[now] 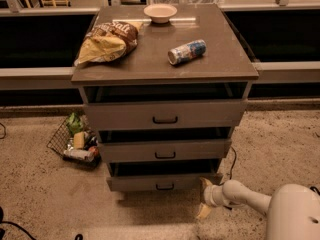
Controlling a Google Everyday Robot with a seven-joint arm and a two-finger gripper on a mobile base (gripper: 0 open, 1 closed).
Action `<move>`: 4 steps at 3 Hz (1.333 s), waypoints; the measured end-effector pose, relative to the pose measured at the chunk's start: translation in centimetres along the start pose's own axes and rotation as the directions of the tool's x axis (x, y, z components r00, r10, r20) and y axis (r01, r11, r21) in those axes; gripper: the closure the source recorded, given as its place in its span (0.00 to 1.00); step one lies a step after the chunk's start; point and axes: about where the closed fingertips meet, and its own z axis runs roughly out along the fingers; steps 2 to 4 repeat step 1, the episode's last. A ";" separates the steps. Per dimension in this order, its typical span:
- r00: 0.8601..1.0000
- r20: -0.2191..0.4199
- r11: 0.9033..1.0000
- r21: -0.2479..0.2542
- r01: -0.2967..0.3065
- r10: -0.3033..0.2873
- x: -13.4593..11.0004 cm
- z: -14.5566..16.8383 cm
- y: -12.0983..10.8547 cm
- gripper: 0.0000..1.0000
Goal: Close bottom drawer
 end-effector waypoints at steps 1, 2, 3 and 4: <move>1.000 0.000 1.000 0.000 0.000 0.000 0.0 0.0 0.0 0.00; 1.000 0.000 1.000 0.000 0.000 0.000 0.0 0.0 0.0 0.00; 1.000 0.000 1.000 0.000 0.000 0.000 0.0 0.0 0.0 0.00; 1.000 0.000 1.000 0.000 0.000 0.000 0.0 0.0 0.0 0.00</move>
Offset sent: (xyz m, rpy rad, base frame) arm 0.0000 0.0000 0.0000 0.0000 0.0000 0.0000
